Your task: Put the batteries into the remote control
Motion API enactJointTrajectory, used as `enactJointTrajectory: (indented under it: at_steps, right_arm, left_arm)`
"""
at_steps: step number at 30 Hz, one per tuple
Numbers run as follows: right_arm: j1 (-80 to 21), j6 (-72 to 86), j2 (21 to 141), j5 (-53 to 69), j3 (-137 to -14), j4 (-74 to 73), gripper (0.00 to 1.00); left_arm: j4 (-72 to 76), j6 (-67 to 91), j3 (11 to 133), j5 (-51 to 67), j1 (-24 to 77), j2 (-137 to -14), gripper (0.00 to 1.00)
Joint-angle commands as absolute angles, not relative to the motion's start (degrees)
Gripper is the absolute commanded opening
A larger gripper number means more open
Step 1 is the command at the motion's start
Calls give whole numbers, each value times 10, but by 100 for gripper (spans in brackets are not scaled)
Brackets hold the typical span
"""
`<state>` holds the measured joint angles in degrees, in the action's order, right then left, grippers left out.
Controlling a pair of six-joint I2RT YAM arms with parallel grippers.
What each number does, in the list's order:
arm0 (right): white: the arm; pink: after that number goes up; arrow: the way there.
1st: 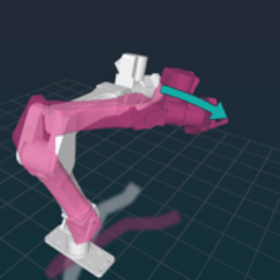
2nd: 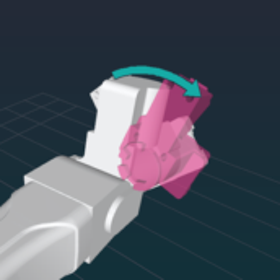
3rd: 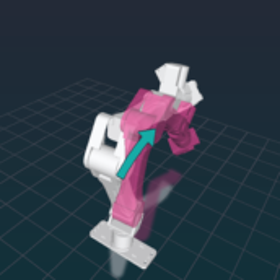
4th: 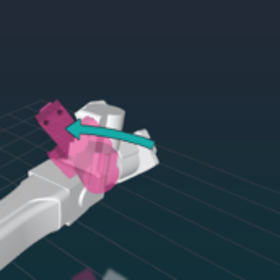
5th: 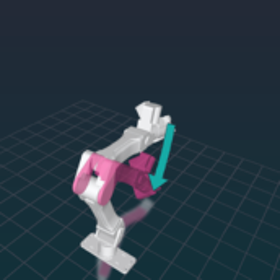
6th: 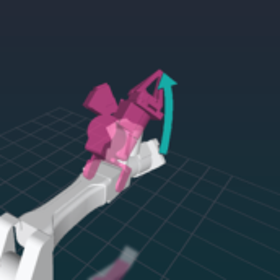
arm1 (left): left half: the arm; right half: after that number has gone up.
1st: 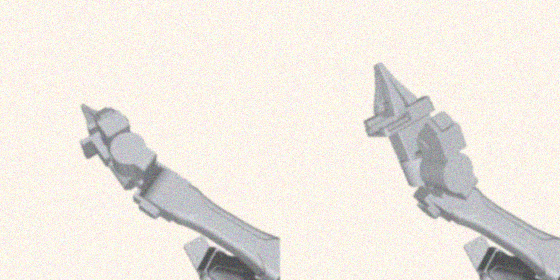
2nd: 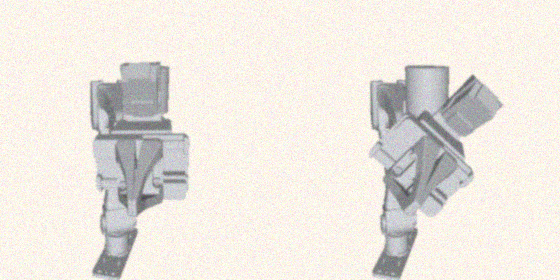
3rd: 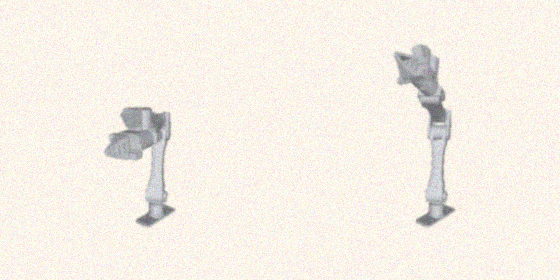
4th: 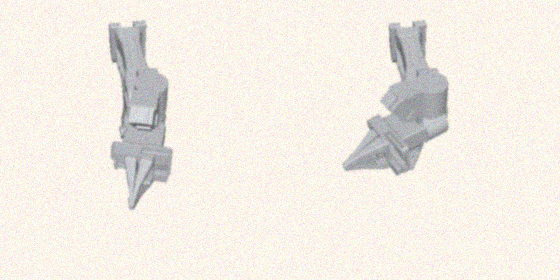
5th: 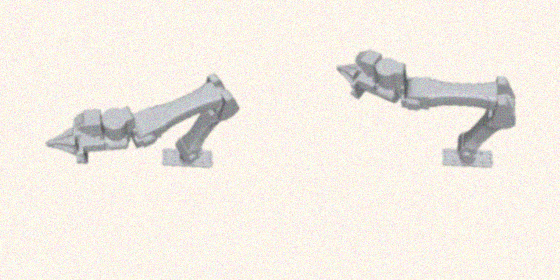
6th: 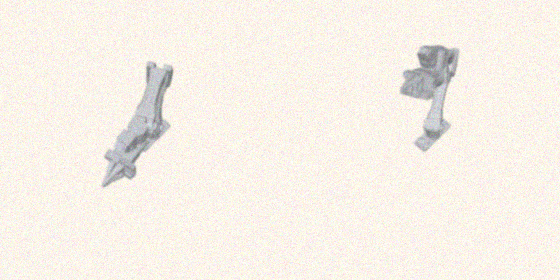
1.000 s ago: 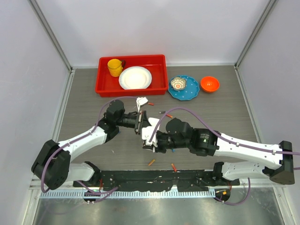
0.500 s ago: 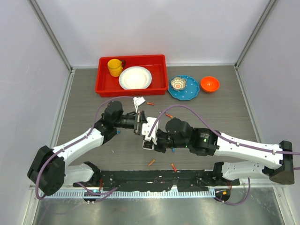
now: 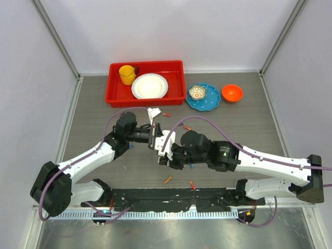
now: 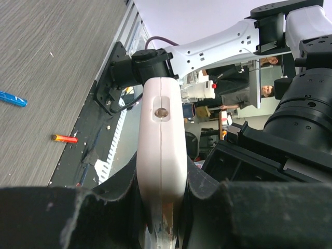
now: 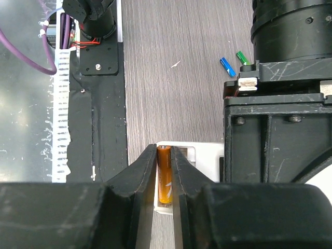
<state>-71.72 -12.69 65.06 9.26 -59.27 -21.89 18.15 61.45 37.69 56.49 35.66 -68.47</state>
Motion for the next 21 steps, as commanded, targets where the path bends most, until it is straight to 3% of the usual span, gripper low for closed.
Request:
enactJointTrajectory:
  at_steps: [1, 11, 21]
  right_arm:
    - [-728, -115, 658, 102, -608, -258, 22]
    - [-727, -112, 657, 70, -609, -239, 33]
    - [-727, -109, 651, 47, -607, -227, 35]
  left_arm:
    - [218, 623, 395, 557, 353, -664, 0]
    - [212, 618, 384, 557, 353, -664, 0]
    - [213, 619, 383, 557, 353, -664, 0]
